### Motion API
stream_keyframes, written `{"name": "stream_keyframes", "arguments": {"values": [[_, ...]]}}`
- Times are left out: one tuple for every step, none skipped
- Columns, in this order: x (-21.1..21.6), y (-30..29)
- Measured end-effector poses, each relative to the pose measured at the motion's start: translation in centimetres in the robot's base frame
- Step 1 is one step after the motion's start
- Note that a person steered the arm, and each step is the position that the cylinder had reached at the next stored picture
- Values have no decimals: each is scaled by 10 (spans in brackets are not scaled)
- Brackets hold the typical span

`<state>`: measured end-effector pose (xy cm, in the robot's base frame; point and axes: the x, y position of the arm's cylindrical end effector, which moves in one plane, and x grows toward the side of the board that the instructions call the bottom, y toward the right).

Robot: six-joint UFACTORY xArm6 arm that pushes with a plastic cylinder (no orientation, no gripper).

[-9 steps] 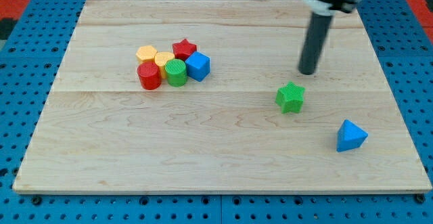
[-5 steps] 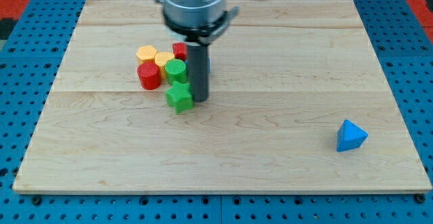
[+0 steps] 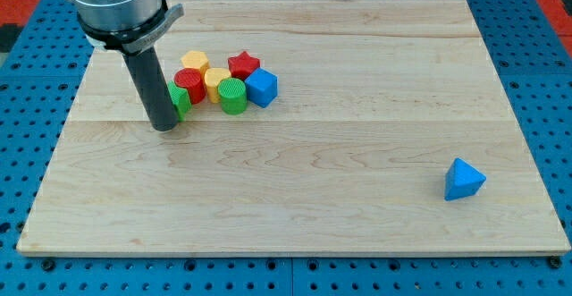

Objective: Put the green star into the red circle and yellow heart

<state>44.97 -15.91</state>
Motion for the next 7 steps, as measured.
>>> {"name": "stream_keyframes", "arguments": {"values": [[9, -27], [-1, -40], [-6, 17], [-8, 54], [18, 58], [46, 156], [46, 227]]}}
